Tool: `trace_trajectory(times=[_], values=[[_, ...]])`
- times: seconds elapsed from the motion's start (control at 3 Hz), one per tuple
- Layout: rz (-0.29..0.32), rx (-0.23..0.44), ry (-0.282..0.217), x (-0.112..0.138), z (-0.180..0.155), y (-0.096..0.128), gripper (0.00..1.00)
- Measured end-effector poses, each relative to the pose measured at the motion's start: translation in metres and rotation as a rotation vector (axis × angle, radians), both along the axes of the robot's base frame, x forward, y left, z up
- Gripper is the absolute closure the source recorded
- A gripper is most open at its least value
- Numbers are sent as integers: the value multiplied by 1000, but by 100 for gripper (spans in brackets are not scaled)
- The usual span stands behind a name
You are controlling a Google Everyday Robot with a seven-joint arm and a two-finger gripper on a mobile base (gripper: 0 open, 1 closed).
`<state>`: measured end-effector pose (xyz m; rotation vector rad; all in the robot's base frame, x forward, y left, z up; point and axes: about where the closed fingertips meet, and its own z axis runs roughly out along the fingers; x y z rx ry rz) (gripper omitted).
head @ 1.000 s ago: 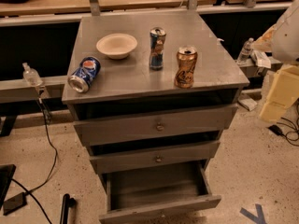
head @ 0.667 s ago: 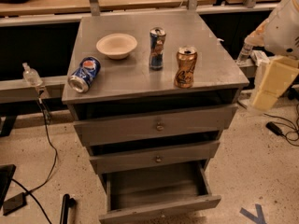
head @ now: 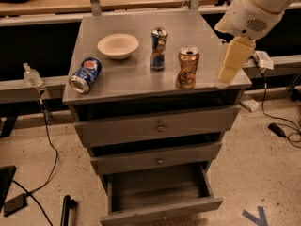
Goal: Place orange can into bottom drawer
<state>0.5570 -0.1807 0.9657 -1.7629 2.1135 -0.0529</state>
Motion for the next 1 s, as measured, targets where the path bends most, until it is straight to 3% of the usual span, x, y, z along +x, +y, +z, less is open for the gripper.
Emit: trace_trajectory(times=[0.33, 0.67, 1.0], values=[[6, 29, 6, 50, -15, 23, 0], [4, 62, 26, 77, -31, 40, 0], [5, 77, 54, 88, -48, 51, 0]])
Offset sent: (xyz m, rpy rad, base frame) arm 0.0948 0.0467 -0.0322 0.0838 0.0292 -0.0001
